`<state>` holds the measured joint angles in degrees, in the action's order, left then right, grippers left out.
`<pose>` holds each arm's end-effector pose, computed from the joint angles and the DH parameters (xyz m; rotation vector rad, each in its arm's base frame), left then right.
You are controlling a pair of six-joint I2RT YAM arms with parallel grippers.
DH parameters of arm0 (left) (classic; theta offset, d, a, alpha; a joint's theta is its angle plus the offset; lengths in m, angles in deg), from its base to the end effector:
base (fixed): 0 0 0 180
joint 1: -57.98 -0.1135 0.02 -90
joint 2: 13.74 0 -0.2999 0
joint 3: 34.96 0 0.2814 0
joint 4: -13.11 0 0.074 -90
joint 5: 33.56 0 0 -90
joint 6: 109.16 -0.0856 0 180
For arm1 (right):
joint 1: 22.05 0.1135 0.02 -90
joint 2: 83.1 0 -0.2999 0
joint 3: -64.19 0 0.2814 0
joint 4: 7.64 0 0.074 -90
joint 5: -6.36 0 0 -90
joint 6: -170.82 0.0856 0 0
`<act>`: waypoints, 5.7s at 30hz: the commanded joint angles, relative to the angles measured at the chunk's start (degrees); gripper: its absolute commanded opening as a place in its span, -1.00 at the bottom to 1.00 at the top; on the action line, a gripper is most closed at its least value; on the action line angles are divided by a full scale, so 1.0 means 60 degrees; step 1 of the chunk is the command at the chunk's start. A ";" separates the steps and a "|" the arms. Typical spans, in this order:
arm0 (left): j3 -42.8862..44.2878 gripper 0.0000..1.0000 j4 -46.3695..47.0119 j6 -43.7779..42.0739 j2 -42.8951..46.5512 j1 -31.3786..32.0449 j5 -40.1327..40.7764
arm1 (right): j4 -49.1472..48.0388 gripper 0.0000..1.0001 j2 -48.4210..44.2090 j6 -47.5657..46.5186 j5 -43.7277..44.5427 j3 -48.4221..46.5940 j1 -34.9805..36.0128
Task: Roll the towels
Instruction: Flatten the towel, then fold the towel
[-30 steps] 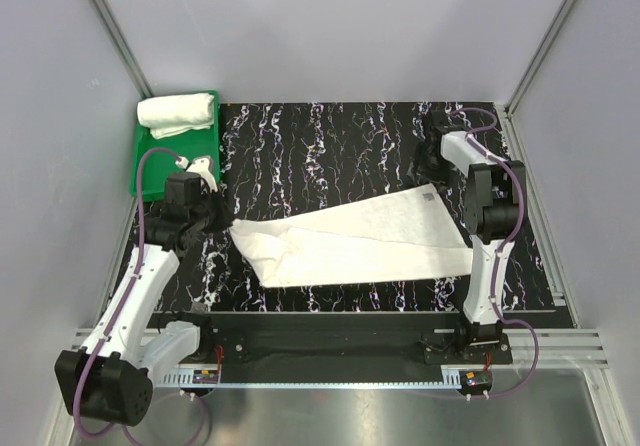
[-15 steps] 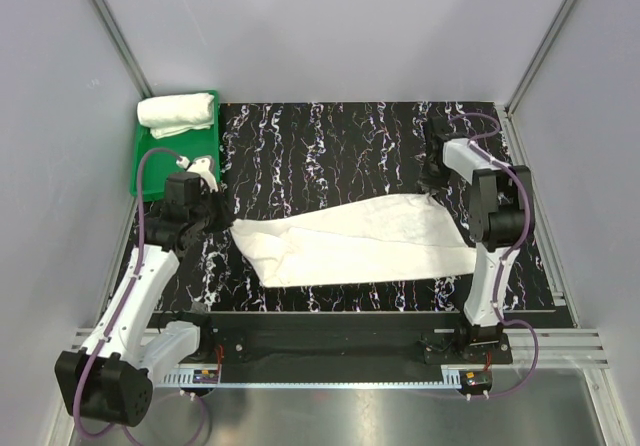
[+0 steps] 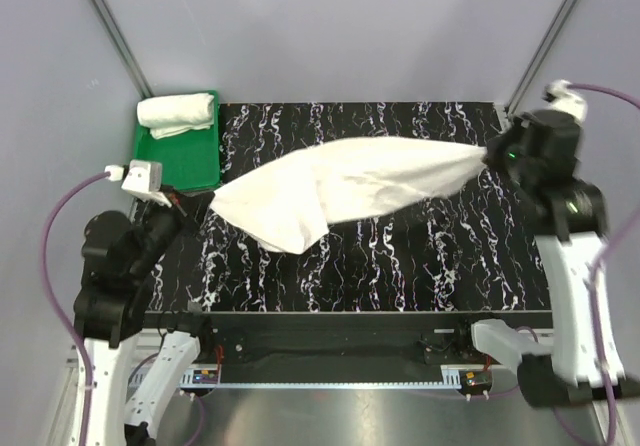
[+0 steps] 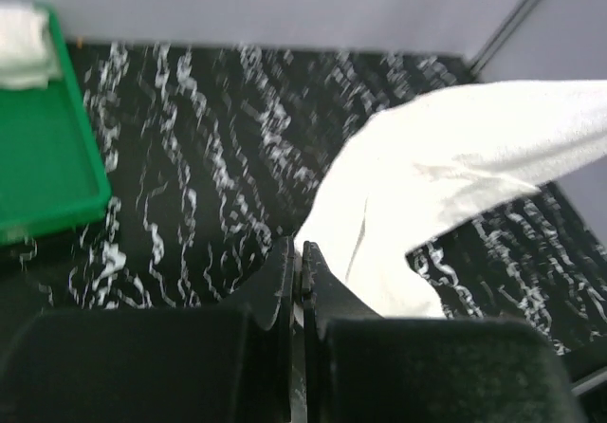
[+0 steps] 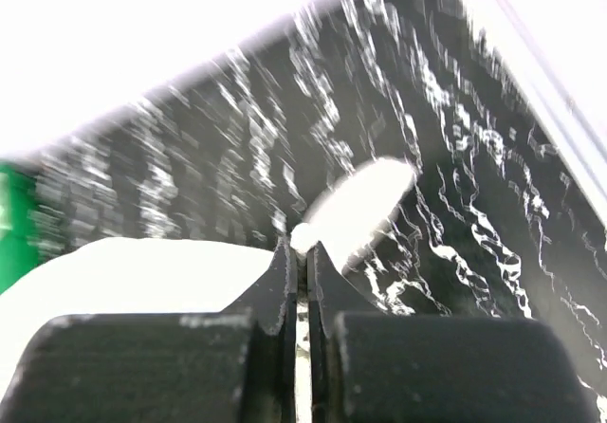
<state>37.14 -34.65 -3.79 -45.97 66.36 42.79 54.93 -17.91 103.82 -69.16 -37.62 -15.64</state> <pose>0.1336 -0.0401 0.4323 0.0742 1.7296 -0.5103 0.2618 0.0079 0.4849 0.4464 1.9588 0.0719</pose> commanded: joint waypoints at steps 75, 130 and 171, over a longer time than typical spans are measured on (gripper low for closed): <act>0.1472 -1.00 0.7007 -0.0160 -1.0269 0.0582 0.1968 | -0.5227 -1.00 0.6798 -0.0274 0.1409 0.0357 -0.1553; -0.6024 0.70 0.2949 0.4117 -0.2830 -0.0489 0.1277 | -0.1610 0.99 -0.0567 0.1308 -0.3161 0.5731 -0.2431; -0.6566 -0.95 0.6595 0.3897 -0.5278 -0.0489 -0.0025 | -0.3556 0.53 0.3079 0.1659 -0.3776 0.7064 -0.6255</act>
<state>-2.55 0.02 20.34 -79.02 63.47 44.30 37.97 -2.08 112.81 -88.11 4.72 -52.86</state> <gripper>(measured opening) 0.030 0.786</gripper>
